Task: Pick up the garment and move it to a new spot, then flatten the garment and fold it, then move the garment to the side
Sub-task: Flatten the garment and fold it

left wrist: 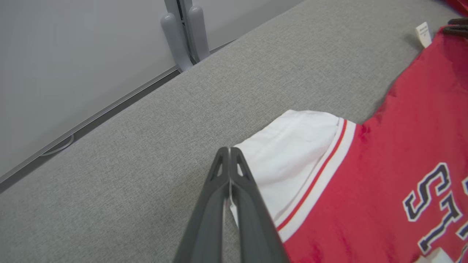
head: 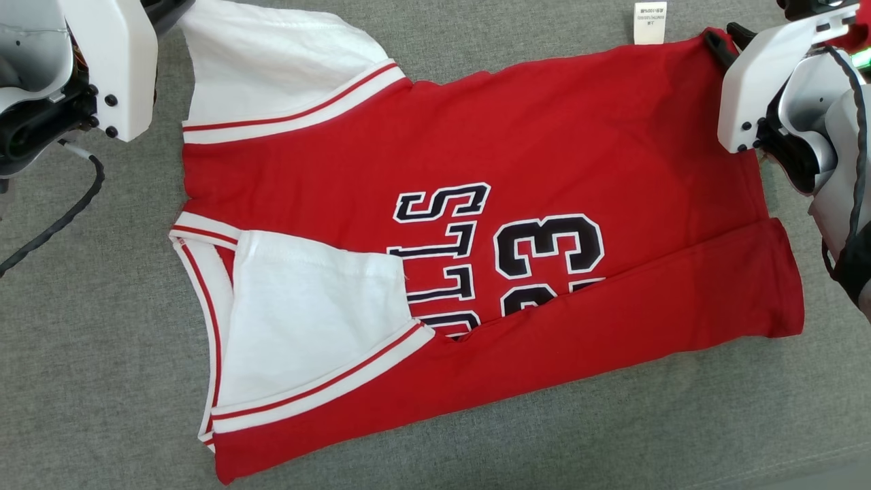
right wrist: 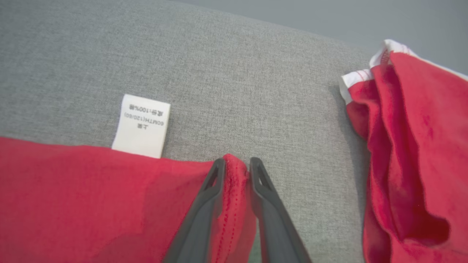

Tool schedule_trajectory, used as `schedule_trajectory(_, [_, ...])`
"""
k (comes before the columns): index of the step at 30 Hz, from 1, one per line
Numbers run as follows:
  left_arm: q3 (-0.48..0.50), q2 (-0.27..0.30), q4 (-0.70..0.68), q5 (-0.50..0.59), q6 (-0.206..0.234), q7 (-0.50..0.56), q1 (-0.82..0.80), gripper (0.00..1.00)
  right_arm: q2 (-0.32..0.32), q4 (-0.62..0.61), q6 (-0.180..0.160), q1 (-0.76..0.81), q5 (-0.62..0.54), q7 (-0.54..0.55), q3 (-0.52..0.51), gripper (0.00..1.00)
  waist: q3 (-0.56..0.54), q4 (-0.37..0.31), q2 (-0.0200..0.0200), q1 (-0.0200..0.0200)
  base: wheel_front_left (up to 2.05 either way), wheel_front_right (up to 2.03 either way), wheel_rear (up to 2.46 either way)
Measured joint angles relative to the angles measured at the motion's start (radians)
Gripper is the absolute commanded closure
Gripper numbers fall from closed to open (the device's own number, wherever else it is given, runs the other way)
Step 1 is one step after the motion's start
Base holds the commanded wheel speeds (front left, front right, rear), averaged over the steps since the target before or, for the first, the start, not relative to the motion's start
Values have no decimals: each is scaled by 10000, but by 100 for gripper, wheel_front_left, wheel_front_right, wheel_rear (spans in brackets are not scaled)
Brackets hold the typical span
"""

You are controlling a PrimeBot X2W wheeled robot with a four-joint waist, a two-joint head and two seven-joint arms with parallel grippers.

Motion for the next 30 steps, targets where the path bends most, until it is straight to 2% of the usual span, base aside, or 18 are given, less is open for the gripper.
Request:
schedule_trajectory(2, [-19, 6, 12, 0, 0, -2, 12, 100, 0, 61, 0, -65, 58, 44, 119, 73, -16, 3, 0, 0, 0, 0, 0])
schedule_trajectory(3, [-29, 6, 19, 0, 0, -4, 20, 100, 4, 82, 0, -99, 71, 79, 174, 84, -25, 5, 0, 0, 0, 0, 0])
schedule_trajectory(4, [-40, 8, 33, 0, 0, -6, 37, 100, 15, 88, 0, -117, 121, 115, 222, 100, -39, 7, 0, 0, 0, 0, 0])
schedule_trajectory(14, [-86, 29, 138, -2, -15, -217, 99, 100, -119, -58, 0, -139, 677, 311, 802, 100, -198, 67, 0, 0, 0, 0, 0])
schedule_trajectory(22, [94, 113, -288, -341, -102, -754, 370, 100, -474, -690, 0, -93, 1183, -591, 830, 100, -538, 111, 0, 0, 0, 0, 0])
schedule_trajectory(27, [454, 575, -1388, -880, -94, -1110, 1122, 100, -1087, -1597, 0, 623, 1781, -1175, 709, 100, -774, 180, 0, 0, 0, 0, 0])
schedule_trajectory(30, [855, 1145, -2606, -1476, 199, -1453, 2144, 100, -1730, -2393, 0, 1535, 2242, -1595, 483, 100, -985, 263, 0, 0, 0, 0, 0])
